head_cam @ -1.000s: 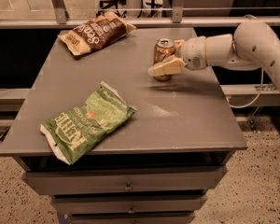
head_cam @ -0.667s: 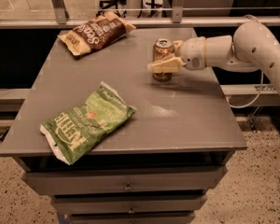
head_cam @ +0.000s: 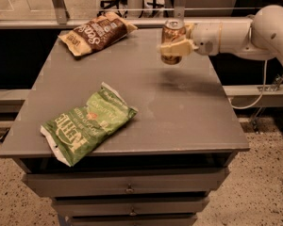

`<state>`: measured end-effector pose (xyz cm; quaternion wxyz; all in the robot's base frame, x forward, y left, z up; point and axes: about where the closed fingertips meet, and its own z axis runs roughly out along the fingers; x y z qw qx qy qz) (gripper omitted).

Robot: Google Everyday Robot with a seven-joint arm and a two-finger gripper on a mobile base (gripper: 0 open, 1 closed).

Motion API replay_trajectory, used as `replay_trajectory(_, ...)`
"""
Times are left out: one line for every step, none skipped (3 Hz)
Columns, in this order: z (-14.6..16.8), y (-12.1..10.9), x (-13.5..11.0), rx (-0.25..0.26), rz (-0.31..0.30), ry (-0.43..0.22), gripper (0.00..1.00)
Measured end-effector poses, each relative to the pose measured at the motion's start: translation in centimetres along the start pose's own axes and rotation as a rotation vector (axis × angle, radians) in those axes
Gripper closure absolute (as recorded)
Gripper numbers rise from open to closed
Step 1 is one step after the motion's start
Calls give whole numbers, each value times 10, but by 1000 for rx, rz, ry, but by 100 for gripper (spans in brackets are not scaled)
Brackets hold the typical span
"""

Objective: Pick orange can

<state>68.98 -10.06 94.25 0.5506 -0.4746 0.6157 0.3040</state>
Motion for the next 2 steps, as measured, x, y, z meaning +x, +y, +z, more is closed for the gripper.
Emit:
replay_trajectory(-28,-9,-34,23,-25,6,100)
replay_trajectory(-34,-12,-41,30,-32,4,100)
